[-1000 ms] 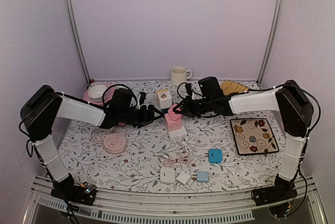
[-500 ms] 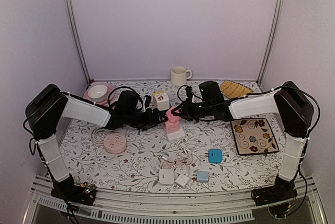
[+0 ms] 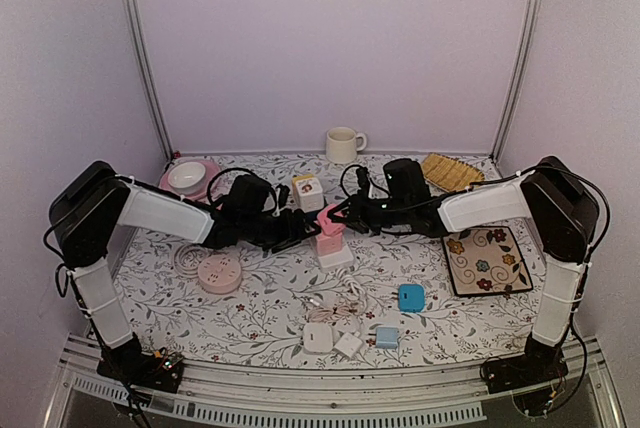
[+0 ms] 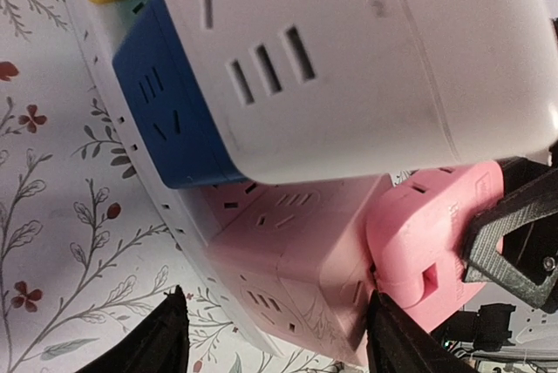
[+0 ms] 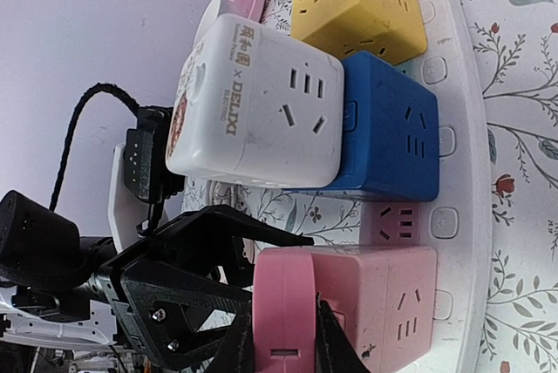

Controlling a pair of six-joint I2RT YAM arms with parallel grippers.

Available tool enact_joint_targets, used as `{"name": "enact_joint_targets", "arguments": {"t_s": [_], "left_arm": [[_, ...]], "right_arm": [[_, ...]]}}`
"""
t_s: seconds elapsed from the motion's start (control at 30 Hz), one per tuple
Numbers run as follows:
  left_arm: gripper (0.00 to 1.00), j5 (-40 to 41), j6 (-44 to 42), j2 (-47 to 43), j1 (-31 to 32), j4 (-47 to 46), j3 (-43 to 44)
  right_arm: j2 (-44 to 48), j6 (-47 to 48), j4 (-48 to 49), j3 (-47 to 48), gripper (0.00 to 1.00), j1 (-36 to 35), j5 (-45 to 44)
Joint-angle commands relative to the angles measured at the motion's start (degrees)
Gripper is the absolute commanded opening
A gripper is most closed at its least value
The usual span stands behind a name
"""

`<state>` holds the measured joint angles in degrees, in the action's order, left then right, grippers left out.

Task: Pull the plug off the socket

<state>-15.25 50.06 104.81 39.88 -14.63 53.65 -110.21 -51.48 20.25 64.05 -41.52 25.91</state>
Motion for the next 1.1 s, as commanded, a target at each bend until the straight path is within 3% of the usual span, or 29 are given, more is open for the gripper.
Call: {"name": "enact_joint_targets", "arguments": {"t_s": [0.0,0.23,0.53,1.07], "left_arm": [[0.68,5.25,0.86,2.59,0.20,7.79,-0.12],[0.68,7.27,1.41,1.90,0.20,8.98,-1.21],[0.68,6.12,-0.25,0.98,0.28,8.77,-0.78],[0.68,2.97,-5.97,-7.29,0.46,10.60,7.56]], "right_arm": [[4.01,-1.59,10.75,0.15,0.03,-0.77,9.06],[4.84,-3.99,15.89,-0.68,0.03,-0.26,10.91],[7.84,-3.27,13.39,-3.73,0.03,2.46,8.81],[9.26,13.69,-13.37,-5.55,0.03,13.65,-4.40]]}}
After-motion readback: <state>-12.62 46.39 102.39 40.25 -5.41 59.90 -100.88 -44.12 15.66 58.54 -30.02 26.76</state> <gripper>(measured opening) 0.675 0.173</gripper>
